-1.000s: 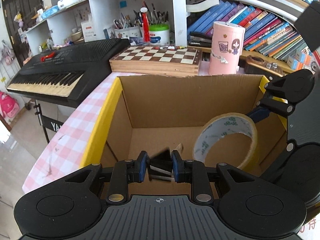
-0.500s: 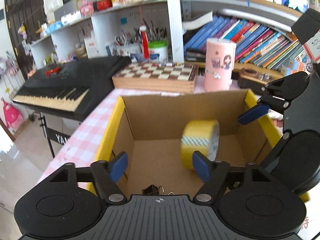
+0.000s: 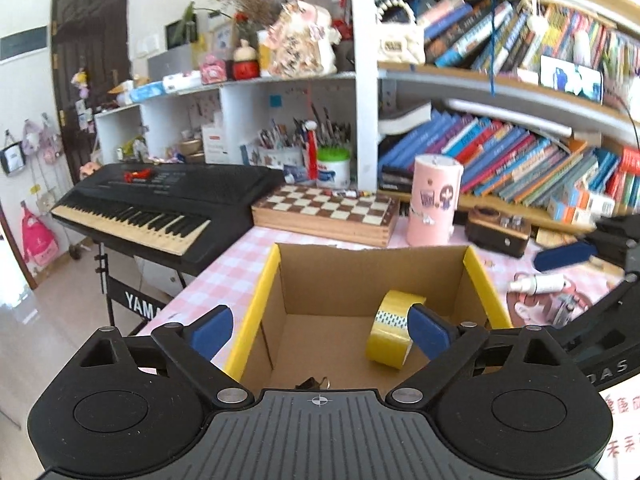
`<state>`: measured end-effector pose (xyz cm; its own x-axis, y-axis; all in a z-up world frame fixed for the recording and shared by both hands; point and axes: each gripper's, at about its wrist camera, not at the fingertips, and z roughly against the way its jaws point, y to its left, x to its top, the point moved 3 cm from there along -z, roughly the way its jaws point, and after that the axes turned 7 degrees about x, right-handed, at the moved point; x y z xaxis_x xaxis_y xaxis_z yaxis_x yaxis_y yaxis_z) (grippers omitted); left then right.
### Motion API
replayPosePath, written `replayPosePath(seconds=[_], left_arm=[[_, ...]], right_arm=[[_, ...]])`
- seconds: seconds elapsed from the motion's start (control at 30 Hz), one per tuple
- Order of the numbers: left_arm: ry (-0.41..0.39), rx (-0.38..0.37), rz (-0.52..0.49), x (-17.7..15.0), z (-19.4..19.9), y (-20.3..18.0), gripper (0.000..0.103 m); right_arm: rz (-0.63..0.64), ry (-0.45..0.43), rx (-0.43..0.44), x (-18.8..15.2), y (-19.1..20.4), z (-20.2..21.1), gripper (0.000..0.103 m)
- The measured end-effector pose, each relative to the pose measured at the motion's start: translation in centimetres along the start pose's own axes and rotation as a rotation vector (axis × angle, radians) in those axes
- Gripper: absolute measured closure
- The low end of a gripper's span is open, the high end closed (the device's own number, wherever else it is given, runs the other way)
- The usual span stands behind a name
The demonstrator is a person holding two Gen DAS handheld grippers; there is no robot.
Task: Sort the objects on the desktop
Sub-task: 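Open the left tool to drop the black clip into the box, then withdraw both tools from the yellow box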
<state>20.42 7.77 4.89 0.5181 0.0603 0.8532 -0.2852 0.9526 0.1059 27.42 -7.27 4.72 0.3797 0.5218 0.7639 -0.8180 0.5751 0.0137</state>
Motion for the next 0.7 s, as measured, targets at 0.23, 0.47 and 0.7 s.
replayPosePath(seconds=[0.23, 0.47, 0.7], left_arm=[[-0.008, -0.001, 0.047, -1.5, 2.7, 1.4, 0.005], [-0.013, 0.0, 0.063, -4.0, 5.4, 2.1, 0.005], [-0.002, 0.003, 0.083, -6.8, 8.0, 2.7, 0.005]], right_arm=[[-0.131, -0.07, -0.068, -2.3, 1.0, 3.3, 0.007], [-0.202, -0.142, -0.158, -5.5, 3.9, 5.6, 0.007], [-0.26, -0.168, -0.229, -8.6, 7.5, 7.6, 0.007]])
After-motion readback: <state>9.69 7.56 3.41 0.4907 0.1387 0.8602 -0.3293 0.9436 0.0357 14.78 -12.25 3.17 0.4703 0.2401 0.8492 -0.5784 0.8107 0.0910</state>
